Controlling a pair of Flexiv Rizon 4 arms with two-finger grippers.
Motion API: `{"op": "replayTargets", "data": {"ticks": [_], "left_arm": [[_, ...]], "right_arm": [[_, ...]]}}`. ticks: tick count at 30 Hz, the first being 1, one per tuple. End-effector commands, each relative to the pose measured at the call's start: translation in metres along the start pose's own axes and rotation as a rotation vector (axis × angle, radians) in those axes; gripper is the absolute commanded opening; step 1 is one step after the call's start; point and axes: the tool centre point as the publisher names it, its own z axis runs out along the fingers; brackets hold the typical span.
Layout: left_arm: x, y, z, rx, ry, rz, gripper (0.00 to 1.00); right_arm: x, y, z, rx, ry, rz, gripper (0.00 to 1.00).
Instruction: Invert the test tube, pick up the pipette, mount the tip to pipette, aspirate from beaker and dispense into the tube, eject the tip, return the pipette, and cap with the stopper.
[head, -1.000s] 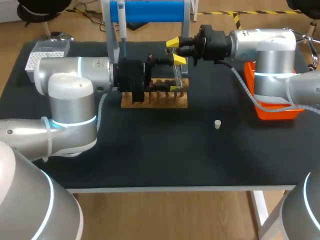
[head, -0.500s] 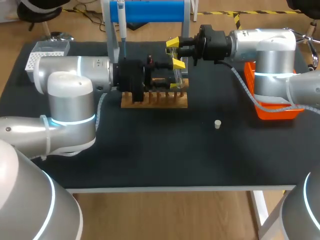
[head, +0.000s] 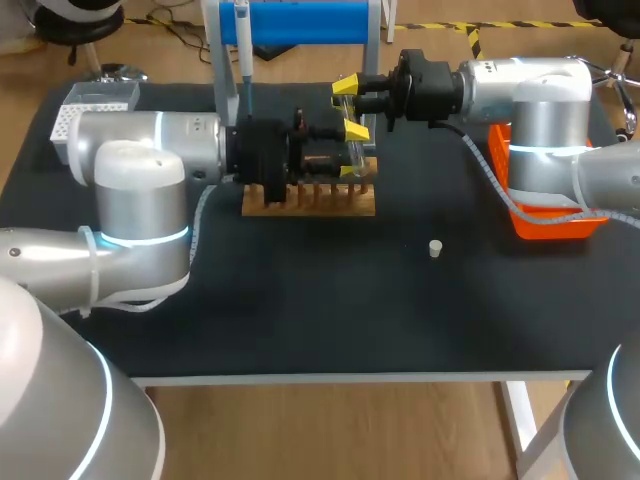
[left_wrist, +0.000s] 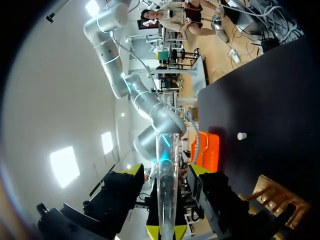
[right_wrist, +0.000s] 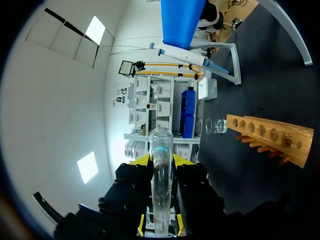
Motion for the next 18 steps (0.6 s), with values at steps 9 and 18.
{"op": "replayTargets", "data": {"ticks": [9, 18], "left_arm": [[-0.0003, 0.0063, 0.0009, 0.005, -0.002, 0.004, 0.63], [0.0002, 0.0065, 0.0009, 0.006, 0.005, 0.002, 0.00]], "right_arm": [[0.0007, 0.0004, -0.0004, 0.002, -0.003, 0.000, 0.00], [0.0007, 0.0004, -0.0004, 0.002, -0.003, 0.000, 0.00]]}}
